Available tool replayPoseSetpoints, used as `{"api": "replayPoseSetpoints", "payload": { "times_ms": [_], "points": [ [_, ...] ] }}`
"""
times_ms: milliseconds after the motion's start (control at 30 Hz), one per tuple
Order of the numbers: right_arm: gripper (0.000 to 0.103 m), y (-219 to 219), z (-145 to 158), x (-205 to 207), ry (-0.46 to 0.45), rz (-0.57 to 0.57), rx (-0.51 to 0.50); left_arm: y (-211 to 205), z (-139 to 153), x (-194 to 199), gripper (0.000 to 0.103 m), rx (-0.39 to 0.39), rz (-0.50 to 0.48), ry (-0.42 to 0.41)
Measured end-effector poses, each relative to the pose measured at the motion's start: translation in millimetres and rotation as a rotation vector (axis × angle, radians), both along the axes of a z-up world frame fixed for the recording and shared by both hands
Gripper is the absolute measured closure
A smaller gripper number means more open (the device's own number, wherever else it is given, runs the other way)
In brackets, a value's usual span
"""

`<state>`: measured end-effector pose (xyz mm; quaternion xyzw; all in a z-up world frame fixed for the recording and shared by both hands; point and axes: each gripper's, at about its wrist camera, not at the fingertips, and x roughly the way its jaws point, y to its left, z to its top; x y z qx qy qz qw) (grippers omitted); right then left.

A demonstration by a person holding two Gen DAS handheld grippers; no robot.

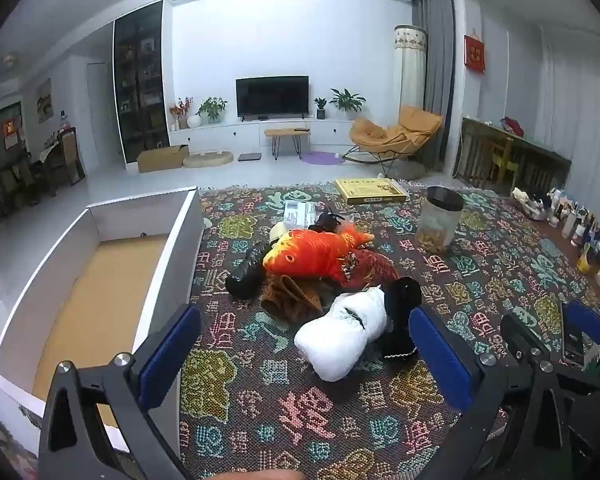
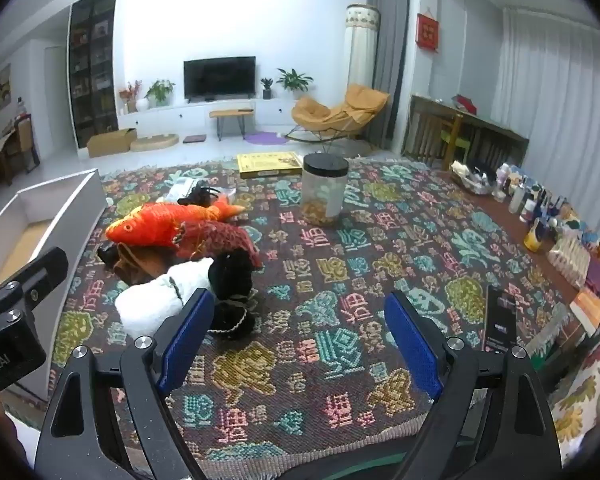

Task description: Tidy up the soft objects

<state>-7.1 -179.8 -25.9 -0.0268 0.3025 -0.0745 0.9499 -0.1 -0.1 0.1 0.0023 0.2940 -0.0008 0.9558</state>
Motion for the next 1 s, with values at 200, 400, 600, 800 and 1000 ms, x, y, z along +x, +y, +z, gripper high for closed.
{"api": "replayPoseSetpoints", "payload": {
  "times_ms": [200,400,600,800,1000],
  "points": [
    [0.014,2,2,-1,0.003,0.003,0.007,1,3,-3,0.000,-0.024,0.004,-0.015],
    [0.014,5,14,0,0.001,0.008,-0.002,4,-2,-6,0.000,-0.024,0.000,-0.005],
    [0.014,9,10,-6,-0.014,0.014,-0.011,3,-4,-8,0.000,-0.014,-0.003,0.004],
    [0.014,6,10,-8,-0.014,0.011,-0.003,0,-5,-9,0.000,-0.004,-0.005,0.014],
    [0.014,5,8,-8,-0.011,0.010,-0.001,2,-9,-7,0.000,-0.005,-0.002,0.025]
  ]
}}
